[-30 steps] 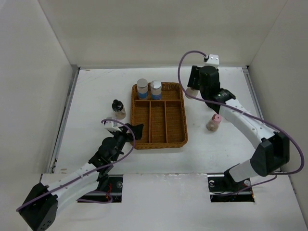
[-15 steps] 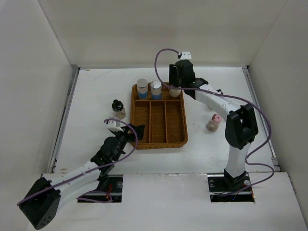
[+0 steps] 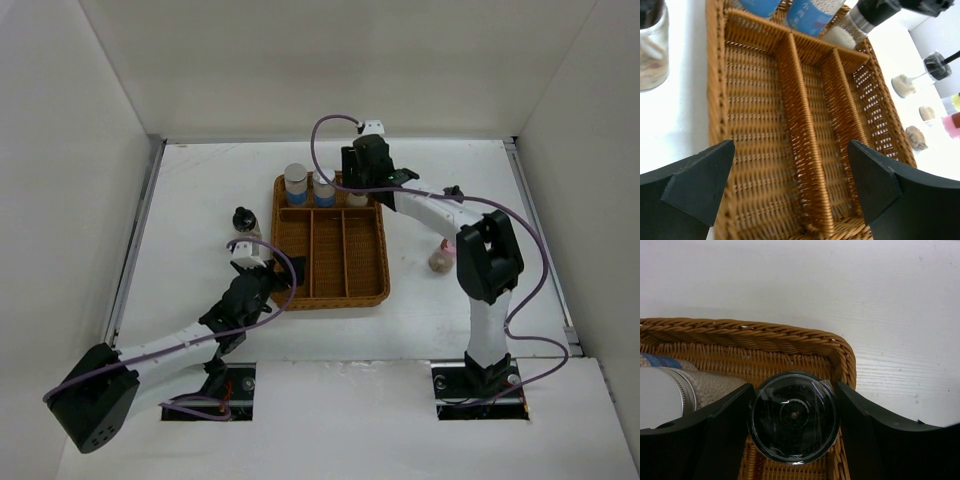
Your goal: Organize the condiment bottles
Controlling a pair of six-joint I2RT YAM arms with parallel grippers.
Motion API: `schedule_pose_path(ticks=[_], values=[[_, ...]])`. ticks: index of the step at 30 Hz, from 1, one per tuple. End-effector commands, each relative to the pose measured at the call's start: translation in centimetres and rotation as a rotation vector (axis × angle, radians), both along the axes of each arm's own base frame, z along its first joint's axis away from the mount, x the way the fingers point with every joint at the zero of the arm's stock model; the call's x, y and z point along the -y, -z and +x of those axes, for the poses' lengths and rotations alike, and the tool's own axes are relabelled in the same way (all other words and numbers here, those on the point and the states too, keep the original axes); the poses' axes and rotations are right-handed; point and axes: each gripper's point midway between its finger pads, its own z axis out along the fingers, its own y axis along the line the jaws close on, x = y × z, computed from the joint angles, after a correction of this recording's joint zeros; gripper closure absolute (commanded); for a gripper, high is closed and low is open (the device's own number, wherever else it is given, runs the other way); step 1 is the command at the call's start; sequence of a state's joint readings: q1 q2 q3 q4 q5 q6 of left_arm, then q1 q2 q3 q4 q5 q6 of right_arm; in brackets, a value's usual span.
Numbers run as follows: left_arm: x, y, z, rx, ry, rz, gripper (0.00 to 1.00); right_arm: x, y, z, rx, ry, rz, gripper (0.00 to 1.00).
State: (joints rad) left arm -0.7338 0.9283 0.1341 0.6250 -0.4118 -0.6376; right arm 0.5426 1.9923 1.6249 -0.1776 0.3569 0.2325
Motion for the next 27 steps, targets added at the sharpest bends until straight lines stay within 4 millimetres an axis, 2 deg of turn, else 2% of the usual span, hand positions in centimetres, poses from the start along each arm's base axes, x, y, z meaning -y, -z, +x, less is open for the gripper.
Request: schedule_pose_path(ticks=[1, 5, 9, 12, 15, 18, 19, 20, 22, 23, 24, 25, 27], values=[[0.6, -2.4, 0.8, 0.034, -0.031, -0.034, 0.00, -1.4, -4.7, 1.2, 0.142, -0.008, 0.098, 0.27], [1.5, -3.5, 0.4, 0.065, -0.009, 0.013, 0.00, -1.4, -6.2, 0.6, 0.167, -0.015, 0.122, 0.15], [2.8, -4.5, -0.3, 0.115, 0.012, 0.093, 0.00, -0.6, -8.6, -0.8, 0.203, -0.012, 0.157, 0.12], [3.2, -6.3, -0.5, 0.149, 0.008, 0.080, 0.00, 0.5, -10.0, -2.7, 0.229, -0.013, 0.171, 0.11], [3.0, -8.9, -0.8, 0.192, -0.001, 0.018, 0.00, 2.3, -10.5, -4.9, 0.251, -0.007, 0.195, 0.11], [2.1, -9.7, -0.1, 0.176, -0.045, 0.052, 0.00, 3.8, -10.6, -7.5, 0.280, -0.010, 0.239, 0.13], [1.9, -9.7, 0.3, 0.164, -0.052, 0.080, 0.06, 4.4, -10.5, -8.3, 0.290, -0.005, 0.258, 0.15], [1.9, -9.9, 0.4, 0.158, -0.049, 0.096, 0.21, 4.9, -10.5, -9.1, 0.302, 0.001, 0.279, 0.16], [1.3, -10.7, 0.6, 0.147, -0.064, 0.121, 0.77, 5.6, -10.2, -10.6, 0.319, 0.002, 0.321, 0.20], [0.8, -10.9, 0.9, 0.140, -0.083, 0.132, 0.87, 5.8, -10.0, -11.3, 0.326, 0.002, 0.343, 0.27], [0.1, -11.0, 1.4, 0.119, -0.113, 0.160, 0.92, 5.8, -9.6, -11.9, 0.324, 0.001, 0.365, 0.37], [-0.5, -11.0, 1.8, 0.102, -0.136, 0.180, 0.94, 5.9, -9.0, -12.3, 0.311, 0.005, 0.385, 0.48], [-2.4, -10.2, 2.9, 0.062, -0.206, 0.244, 0.95, 4.6, -7.8, -13.6, 0.274, -0.036, 0.406, 0.65]])
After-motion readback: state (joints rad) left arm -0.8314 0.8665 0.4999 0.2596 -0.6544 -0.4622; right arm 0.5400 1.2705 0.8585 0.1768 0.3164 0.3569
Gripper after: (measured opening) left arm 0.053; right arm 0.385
